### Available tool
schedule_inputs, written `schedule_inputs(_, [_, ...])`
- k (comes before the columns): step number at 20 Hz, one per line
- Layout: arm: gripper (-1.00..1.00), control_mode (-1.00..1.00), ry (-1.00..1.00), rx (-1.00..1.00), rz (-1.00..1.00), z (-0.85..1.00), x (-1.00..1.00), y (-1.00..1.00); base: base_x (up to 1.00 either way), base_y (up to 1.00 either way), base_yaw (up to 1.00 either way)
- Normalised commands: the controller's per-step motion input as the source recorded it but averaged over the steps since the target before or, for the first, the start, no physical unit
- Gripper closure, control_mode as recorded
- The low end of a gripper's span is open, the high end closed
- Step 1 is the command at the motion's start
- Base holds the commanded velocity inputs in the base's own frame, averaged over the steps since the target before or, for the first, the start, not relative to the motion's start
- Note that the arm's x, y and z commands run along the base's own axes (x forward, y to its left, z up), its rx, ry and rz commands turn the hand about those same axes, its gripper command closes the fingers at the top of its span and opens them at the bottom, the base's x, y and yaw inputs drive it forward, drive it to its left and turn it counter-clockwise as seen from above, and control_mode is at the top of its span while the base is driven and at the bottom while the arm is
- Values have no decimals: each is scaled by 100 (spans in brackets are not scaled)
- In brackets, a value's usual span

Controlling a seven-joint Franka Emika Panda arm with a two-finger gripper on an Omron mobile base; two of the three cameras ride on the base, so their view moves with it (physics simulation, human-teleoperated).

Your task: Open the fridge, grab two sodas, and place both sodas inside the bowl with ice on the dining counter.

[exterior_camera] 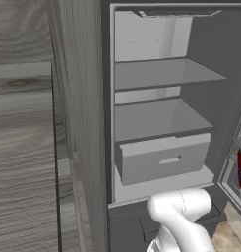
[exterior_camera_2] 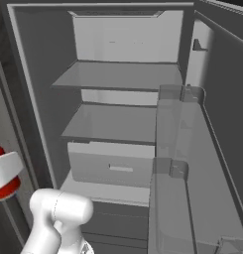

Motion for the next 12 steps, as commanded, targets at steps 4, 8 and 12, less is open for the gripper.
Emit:
schedule_inputs(4, [100,100,0,0,0,0,0,0,-98,4,0])
schedule_inputs(8, [100,100,0,0,0,0,0,0,-100,7,0])
schedule_inputs(12, [100,100,0,0,0,0,0,0,-100,0,0])
